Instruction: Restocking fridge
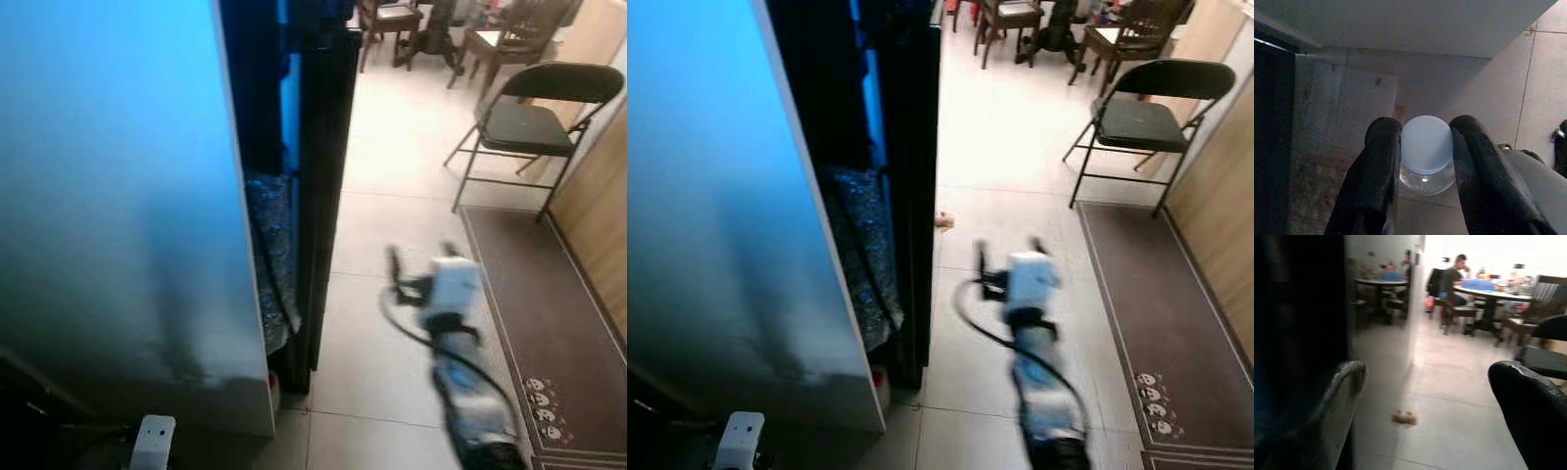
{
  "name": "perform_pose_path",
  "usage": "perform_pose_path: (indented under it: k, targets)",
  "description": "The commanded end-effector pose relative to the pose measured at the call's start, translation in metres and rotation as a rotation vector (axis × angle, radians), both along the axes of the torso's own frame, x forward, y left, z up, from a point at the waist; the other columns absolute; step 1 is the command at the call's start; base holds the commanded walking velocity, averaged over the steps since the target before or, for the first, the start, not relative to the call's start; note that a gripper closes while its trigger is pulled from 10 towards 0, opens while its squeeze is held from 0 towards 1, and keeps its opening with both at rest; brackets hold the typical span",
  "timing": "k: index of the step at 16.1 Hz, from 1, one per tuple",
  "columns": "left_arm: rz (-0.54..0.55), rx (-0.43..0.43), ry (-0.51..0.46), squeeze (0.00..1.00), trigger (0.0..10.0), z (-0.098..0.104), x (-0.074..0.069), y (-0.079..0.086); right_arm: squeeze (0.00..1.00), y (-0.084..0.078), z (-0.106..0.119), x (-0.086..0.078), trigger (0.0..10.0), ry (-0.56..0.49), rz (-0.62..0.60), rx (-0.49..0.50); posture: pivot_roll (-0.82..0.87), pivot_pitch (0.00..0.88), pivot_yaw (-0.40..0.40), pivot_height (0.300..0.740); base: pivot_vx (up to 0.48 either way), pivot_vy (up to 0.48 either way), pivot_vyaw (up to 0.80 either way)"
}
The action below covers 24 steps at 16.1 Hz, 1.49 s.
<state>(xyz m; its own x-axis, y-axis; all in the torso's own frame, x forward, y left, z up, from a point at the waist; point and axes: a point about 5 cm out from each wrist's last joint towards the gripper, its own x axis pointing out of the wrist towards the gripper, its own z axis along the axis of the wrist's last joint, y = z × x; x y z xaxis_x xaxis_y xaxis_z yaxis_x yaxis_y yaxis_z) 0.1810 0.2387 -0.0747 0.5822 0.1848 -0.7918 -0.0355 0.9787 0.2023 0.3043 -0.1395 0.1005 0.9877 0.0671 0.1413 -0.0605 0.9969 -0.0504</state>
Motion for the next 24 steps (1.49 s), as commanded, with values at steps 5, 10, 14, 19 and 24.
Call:
perform_pose_path:
  k: [5,10,14,19,24]
  targets:
    - [0.009,-0.003,0.015,0.00,10.0,-0.003,-0.006,0.001,0.00,0.011,0.008,0.004,10.0,0.023,0.030,0.007,-0.14,0.000,-0.023,0.740,0.000,0.000,0.00]
    - [0.015,-0.006,0.014,0.00,10.0,-0.003,-0.006,0.001,0.00,0.015,0.013,0.011,10.0,0.024,0.046,0.001,-0.14,0.000,-0.023,0.740,0.000,0.000,0.00]
    - [0.030,-0.005,0.002,0.00,10.0,-0.001,-0.003,0.002,0.00,0.020,0.016,0.014,10.0,0.027,0.064,-0.004,-0.13,0.000,-0.027,0.740,0.000,0.000,0.00]
    - [0.040,-0.004,0.002,0.00,10.0,0.000,-0.001,0.003,0.00,0.022,0.016,0.014,10.0,0.040,0.083,-0.010,-0.13,0.000,-0.032,0.740,0.000,0.000,0.00]
    - [0.049,-0.008,-0.001,0.00,10.0,0.000,0.000,0.002,0.00,0.031,0.015,0.012,10.0,0.052,0.148,-0.032,-0.13,0.000,-0.036,0.740,0.000,0.000,0.00]
